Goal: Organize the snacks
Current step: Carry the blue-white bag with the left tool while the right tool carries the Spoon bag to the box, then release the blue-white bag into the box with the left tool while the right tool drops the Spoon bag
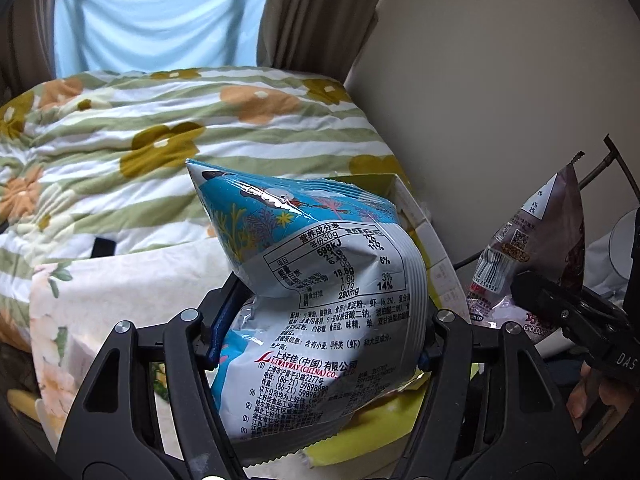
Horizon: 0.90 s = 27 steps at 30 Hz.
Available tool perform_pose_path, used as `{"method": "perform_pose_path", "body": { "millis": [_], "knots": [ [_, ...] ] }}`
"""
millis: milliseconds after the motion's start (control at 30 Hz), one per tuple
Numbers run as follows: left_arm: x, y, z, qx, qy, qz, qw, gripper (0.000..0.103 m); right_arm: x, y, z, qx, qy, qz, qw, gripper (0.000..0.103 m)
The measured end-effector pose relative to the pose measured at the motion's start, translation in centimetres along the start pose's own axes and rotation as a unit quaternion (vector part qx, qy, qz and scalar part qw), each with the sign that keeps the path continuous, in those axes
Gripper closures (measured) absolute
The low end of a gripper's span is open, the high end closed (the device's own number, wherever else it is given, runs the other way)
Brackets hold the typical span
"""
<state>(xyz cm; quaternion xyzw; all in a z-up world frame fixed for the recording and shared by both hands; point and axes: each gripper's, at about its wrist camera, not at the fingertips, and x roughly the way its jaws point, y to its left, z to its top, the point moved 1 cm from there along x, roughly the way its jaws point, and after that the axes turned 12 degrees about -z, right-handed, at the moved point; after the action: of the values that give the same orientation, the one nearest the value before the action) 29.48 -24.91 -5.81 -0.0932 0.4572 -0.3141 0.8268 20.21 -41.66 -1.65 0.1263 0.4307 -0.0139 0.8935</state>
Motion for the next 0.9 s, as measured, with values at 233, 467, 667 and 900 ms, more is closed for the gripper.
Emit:
{"method": "perform_pose_path", "body": {
  "millis": [233,467,667,900],
  "knots": [
    [4.1,-2.8,-0.7,0.006,0.005,0.047,0.9989,0.001,1.1,-4.5,1.4,-0.016,0.020,0.003,1.000,0.047],
    [3.0,-1.2,-2.7,0.019,0.021,0.093,0.9953,0.001,2.7,-5.7,1.2,-0.009,0.035,0.010,0.999,0.047],
    [0.7,0.1,-3.4,0.022,0.009,0.105,0.9942,0.001,3.4,-4.9,1.6,-0.023,0.042,0.002,0.999,0.047],
    [-1.2,0.6,-3.6,0.024,0.001,0.101,0.9946,0.001,6.5,-4.3,3.0,-0.051,0.076,-0.020,0.996,0.046]
  ]
}}
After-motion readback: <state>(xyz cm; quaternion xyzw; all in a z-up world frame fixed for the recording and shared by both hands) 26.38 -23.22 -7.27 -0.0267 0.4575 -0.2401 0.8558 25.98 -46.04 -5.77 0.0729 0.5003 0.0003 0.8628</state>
